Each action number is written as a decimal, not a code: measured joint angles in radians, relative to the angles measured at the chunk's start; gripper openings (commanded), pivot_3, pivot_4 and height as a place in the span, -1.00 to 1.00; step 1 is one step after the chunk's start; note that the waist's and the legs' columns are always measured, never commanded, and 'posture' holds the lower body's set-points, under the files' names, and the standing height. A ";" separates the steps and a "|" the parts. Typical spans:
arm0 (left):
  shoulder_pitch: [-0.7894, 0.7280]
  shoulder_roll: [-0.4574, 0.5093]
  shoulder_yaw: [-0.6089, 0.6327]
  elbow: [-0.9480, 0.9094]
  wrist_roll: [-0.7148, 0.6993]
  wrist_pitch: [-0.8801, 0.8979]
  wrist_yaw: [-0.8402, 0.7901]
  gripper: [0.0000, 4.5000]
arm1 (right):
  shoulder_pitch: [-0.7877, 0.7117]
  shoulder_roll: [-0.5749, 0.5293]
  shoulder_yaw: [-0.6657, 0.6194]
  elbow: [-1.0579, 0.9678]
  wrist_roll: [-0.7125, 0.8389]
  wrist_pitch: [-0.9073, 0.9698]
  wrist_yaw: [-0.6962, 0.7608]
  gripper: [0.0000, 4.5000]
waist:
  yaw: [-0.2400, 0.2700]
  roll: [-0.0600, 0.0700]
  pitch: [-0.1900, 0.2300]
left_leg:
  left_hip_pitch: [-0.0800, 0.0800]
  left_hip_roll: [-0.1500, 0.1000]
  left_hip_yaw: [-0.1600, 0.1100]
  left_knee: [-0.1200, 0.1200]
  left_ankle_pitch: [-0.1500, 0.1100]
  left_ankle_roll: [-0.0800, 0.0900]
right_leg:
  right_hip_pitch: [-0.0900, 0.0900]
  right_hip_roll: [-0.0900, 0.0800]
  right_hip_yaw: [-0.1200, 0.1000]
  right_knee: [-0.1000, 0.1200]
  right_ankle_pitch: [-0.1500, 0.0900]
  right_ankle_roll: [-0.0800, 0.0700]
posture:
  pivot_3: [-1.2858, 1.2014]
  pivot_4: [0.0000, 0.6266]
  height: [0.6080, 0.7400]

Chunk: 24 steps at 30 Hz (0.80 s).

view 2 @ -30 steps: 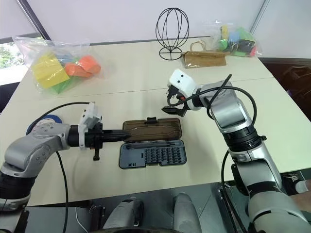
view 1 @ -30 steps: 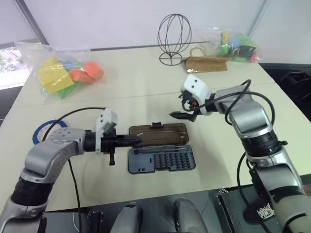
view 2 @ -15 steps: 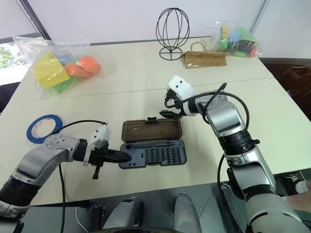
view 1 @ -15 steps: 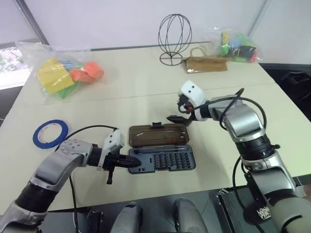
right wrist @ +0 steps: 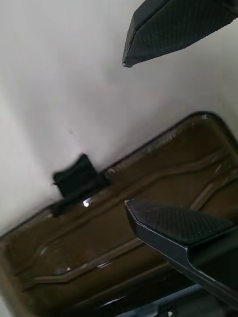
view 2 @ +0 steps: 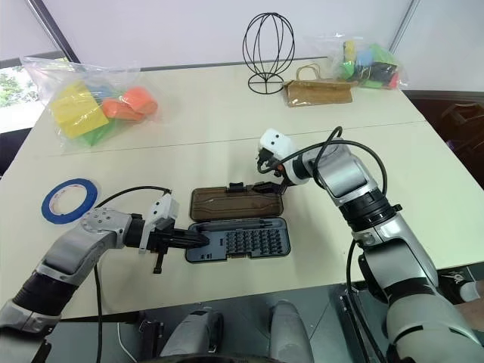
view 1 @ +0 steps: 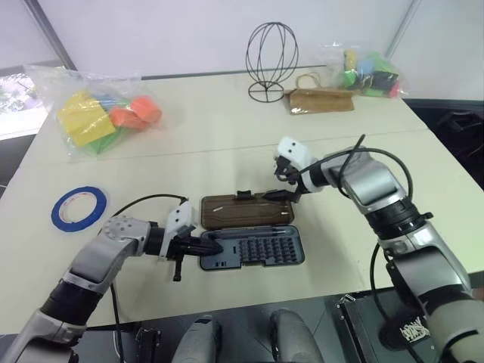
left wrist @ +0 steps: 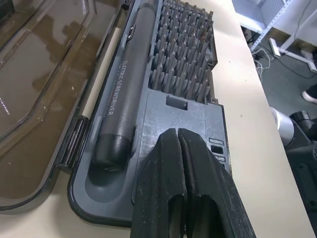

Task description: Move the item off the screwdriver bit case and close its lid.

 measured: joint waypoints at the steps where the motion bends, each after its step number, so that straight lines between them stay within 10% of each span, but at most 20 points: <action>1: 0.002 0.000 0.000 -0.001 0.001 -0.001 0.001 -0.98 | 0.000 0.004 0.005 0.006 -0.001 -0.008 0.000 0.99 | 0.000 0.000 0.000 | 0.000 0.000 0.000 0.000 0.000 0.000 | 0.000 0.000 0.000 0.000 0.000 0.000 | 0.03 -0.52 1.00; 15: 0.020 0.004 0.007 -0.027 0.002 0.004 0.024 -0.98 | 0.003 0.060 0.027 0.105 -0.032 -0.089 -0.031 0.99 | -0.001 0.000 0.000 | 0.000 0.000 0.000 0.000 0.000 0.000 | 0.000 0.000 0.000 0.000 0.000 0.000 | 0.03 -0.52 1.00; 18: 0.020 0.004 0.007 -0.028 0.002 0.004 0.027 -1.00 | 0.015 0.061 0.027 0.107 -0.038 -0.106 -0.034 0.61 | 0.000 0.000 0.000 | 0.000 0.000 0.000 0.000 0.000 0.000 | 0.000 0.000 0.000 0.000 0.000 0.000 | 0.03 -0.52 1.00; 24: 0.019 0.004 0.007 -0.028 0.003 0.004 0.031 -1.00 | 0.032 0.057 0.028 0.098 -0.044 -0.130 -0.022 -0.78 | -0.001 0.000 0.000 | 0.000 0.000 0.000 0.000 0.000 0.000 | 0.000 0.000 0.000 0.000 0.000 0.000 | 0.03 -0.52 1.00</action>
